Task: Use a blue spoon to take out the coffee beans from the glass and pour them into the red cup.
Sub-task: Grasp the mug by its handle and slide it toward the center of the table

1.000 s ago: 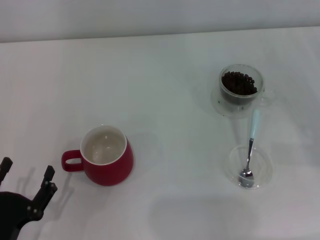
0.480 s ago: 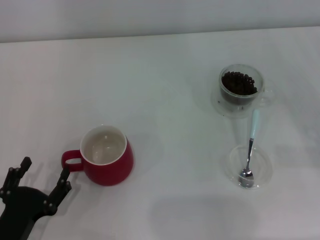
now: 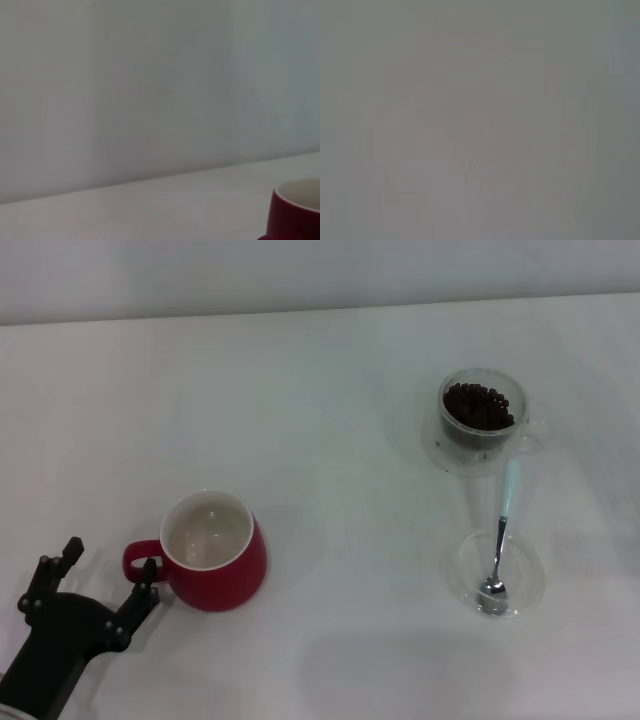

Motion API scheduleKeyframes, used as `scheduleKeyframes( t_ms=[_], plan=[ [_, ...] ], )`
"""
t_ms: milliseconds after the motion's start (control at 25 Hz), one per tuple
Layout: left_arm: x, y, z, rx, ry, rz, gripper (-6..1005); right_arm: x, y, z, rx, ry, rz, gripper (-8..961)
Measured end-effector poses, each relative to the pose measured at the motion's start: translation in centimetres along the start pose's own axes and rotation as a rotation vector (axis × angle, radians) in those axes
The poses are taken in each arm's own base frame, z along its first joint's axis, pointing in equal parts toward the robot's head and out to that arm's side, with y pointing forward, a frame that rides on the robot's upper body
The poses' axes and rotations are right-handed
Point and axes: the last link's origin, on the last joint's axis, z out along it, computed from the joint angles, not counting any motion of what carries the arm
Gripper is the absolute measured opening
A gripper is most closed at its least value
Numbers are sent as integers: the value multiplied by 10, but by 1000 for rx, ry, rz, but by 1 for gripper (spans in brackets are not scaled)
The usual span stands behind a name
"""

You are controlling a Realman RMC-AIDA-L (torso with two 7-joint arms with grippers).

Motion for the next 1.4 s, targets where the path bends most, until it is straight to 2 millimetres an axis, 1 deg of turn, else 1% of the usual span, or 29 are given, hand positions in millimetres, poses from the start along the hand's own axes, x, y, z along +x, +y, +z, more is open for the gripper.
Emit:
scheduleKeyframes(
  t_ms=[240, 600, 1120, 1400],
  plan=[
    [2, -2, 6, -7, 0, 8, 880, 0, -1, -1, 1, 1, -1, 875],
    [3, -2, 8, -9, 4, 8, 871, 0, -2, -1, 4, 1, -4, 874],
    [7, 2, 16, -41, 18, 16, 850, 0, -3, -1, 5, 1, -8, 874],
    [7, 2, 19, -50, 11, 22, 543, 1, -3, -2, 7, 6, -8, 874]
  ],
)
